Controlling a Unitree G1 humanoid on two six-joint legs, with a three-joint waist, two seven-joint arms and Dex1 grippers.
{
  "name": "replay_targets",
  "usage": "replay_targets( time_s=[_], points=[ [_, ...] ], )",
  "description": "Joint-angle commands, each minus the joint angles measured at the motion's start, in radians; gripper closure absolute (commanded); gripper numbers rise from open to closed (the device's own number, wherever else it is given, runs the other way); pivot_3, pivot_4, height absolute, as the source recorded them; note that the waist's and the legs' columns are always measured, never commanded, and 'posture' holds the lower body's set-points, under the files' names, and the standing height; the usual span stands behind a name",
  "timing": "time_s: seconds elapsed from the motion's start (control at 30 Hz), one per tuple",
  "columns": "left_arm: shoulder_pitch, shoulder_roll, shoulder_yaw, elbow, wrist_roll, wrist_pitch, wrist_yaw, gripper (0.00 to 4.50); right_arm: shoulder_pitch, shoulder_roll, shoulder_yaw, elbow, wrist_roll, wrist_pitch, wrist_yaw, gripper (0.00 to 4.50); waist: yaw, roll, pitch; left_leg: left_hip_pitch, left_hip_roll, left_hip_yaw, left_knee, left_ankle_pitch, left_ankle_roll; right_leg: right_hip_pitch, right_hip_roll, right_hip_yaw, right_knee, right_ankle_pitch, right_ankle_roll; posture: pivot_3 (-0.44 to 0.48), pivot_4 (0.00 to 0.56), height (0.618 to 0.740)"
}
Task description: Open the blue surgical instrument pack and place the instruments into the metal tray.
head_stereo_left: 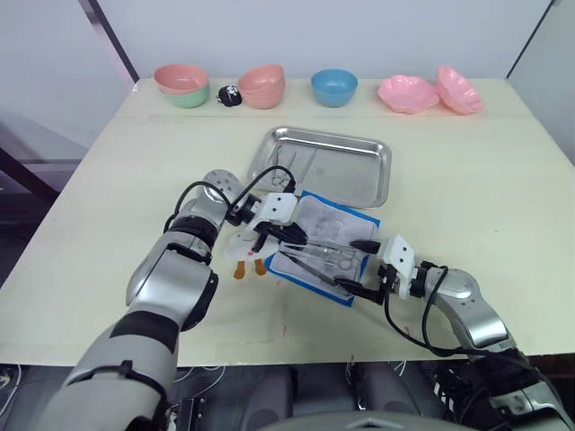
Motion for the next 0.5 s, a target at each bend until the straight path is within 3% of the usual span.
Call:
replay_targets(
  time_s=[0.03,0.5],
  points=[
    [-0.010,-0.002,0.028,0.011,0.025,0.004,-0.026,4.47,0.027,0.001,0.041,0.041,-0.024,0.039,0.000,0.00,0.000,0.000,0.000,0.000,0.000,0.000,0.000,0.000,0.000,0.000,0.000,0.000,0.000,0.000,0.000,0.000,0.150,0.740],
    [-0.054,0.030,0.029,-0.016,0.038,-0.018,-0.049,4.47,0.019,-0.020,0.057,0.010,-0.020,0.236,-0.013,0.00,-0.002,0.000,0.000,0.000,0.000,0.000,0.000,0.000,0.000,0.000,0.000,0.000,0.000,0.000,0.000,0.000,0.150,0.740]
  ],
)
